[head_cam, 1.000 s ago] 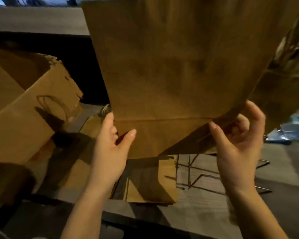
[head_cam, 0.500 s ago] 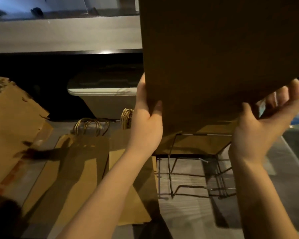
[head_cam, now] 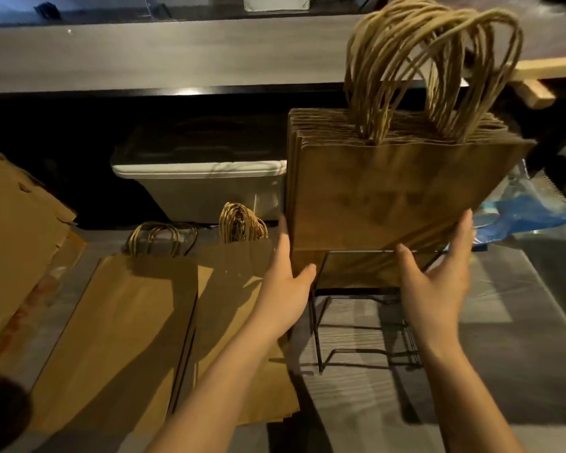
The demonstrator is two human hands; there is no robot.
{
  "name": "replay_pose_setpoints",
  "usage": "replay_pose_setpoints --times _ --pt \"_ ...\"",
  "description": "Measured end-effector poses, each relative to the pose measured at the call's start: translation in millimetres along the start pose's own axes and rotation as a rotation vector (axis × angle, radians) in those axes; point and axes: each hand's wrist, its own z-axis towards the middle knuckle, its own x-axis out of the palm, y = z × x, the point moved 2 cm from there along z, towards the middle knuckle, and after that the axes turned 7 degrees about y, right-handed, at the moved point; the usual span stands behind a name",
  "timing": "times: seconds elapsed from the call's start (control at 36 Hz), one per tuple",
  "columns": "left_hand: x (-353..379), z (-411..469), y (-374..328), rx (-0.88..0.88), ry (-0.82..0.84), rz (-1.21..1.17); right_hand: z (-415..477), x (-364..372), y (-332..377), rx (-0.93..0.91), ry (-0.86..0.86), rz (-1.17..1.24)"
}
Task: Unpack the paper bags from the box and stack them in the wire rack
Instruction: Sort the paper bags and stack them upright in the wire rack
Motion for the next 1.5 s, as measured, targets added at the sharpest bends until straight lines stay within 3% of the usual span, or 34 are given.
replay_pose_setpoints --times 0.28,0.67,0.89,0.97,1.19,1.33,1.5 --pt "-22.6 -25.2 18.8 -0.031 -0.025 -0.048 -45.6 35.9 41.1 -0.168 0.294 -0.058" --pt "-142.5 -94.1 84.1 -0.165 -0.349 -0.073 -124.1 125.7 82.7 -0.276 0.826 -0.116" --pt "-205.4 -124.7 132.5 -0.327 -0.49 -0.12 -176.5 178.5 87.1 0.037 1.183 0.082" --pt "-221.7 -132.7 150.9 -0.436 -0.493 -0.106 -193.3 194.5 85.2 0.075 1.258 0.001" --pt "-247.1 -132.5 176.7 -0.589 -0.499 0.0 -213.9 218.0 76.6 0.23 1.299 -0.102" --pt "-255.0 -122.6 179.1 -0.614 -0.484 0.03 -211.4 222.0 70.1 0.443 1.262 -0.029" --pt "-260.5 -115.9 180.2 -0.58 -0.473 0.103 -208.6 224.4 68.0 0.572 1.203 0.105"
